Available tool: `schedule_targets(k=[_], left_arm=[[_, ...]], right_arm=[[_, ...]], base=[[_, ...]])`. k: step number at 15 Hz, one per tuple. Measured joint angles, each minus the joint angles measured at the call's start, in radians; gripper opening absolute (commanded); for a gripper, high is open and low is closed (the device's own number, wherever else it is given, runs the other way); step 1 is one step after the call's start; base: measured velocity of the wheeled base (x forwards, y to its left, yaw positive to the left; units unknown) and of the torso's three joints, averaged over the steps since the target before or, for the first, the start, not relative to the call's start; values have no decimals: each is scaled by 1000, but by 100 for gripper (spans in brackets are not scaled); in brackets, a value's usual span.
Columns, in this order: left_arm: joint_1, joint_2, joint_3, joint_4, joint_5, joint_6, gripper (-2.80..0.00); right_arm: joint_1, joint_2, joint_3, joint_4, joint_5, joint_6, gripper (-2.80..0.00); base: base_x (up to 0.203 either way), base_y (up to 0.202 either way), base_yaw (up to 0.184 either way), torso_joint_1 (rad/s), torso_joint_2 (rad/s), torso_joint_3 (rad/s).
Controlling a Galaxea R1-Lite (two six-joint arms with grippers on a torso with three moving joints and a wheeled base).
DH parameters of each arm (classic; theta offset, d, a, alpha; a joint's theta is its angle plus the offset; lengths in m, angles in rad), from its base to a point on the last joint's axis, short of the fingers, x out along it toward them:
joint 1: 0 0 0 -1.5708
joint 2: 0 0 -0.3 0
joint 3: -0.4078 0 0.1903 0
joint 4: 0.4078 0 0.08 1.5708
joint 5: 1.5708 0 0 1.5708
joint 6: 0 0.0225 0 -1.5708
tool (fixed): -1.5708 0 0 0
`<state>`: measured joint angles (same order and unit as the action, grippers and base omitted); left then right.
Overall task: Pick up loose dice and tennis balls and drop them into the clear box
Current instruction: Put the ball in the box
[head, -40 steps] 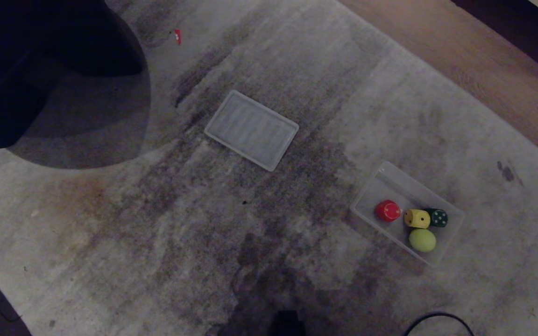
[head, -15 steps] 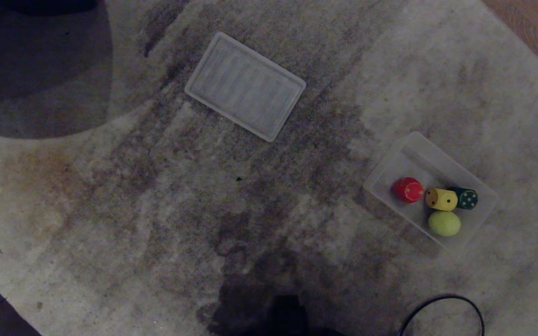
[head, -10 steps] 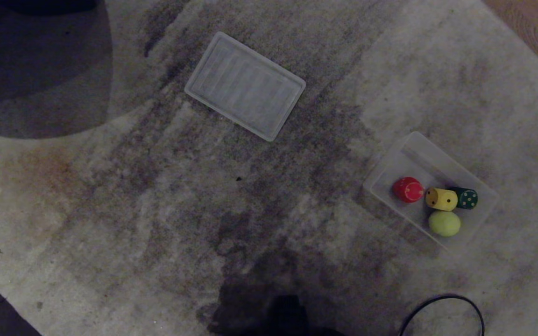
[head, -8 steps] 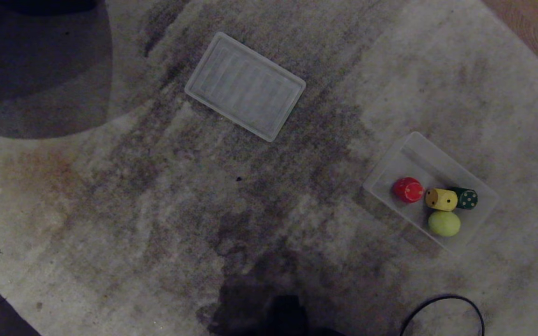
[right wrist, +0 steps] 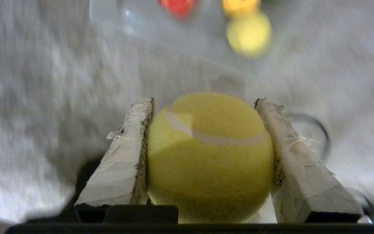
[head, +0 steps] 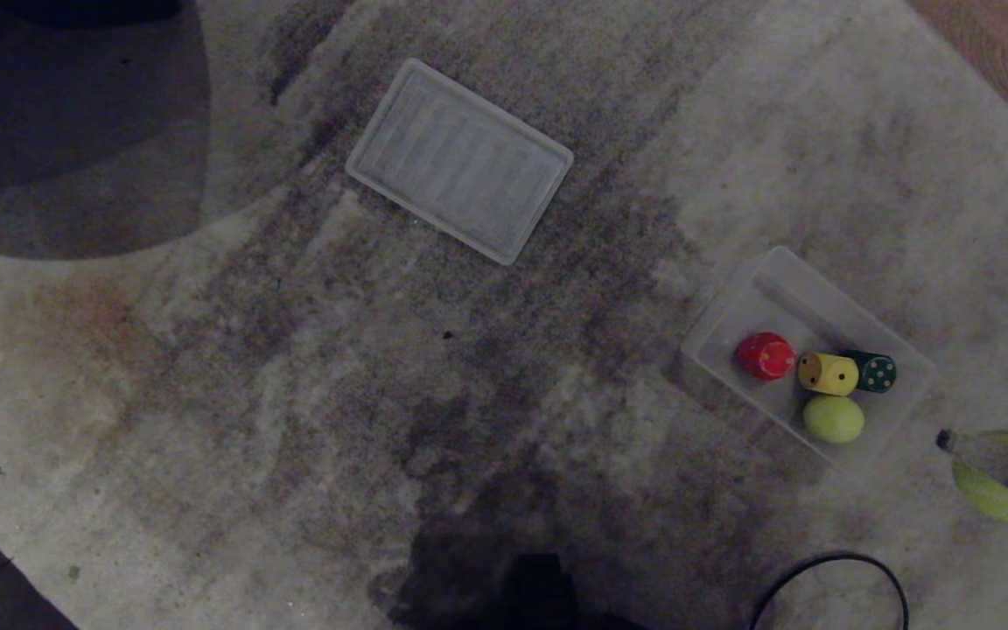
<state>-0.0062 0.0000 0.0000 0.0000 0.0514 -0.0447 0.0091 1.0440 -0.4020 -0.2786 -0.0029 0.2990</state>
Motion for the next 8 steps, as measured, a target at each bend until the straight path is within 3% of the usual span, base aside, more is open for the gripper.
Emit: schedule_targets(k=[8], left_arm=[[0, 0, 0, 0, 0, 0, -280]], right_arm=[[4, 563, -240, -532, 3, 26, -280]], base=[[0, 0, 0, 0, 0, 0]])
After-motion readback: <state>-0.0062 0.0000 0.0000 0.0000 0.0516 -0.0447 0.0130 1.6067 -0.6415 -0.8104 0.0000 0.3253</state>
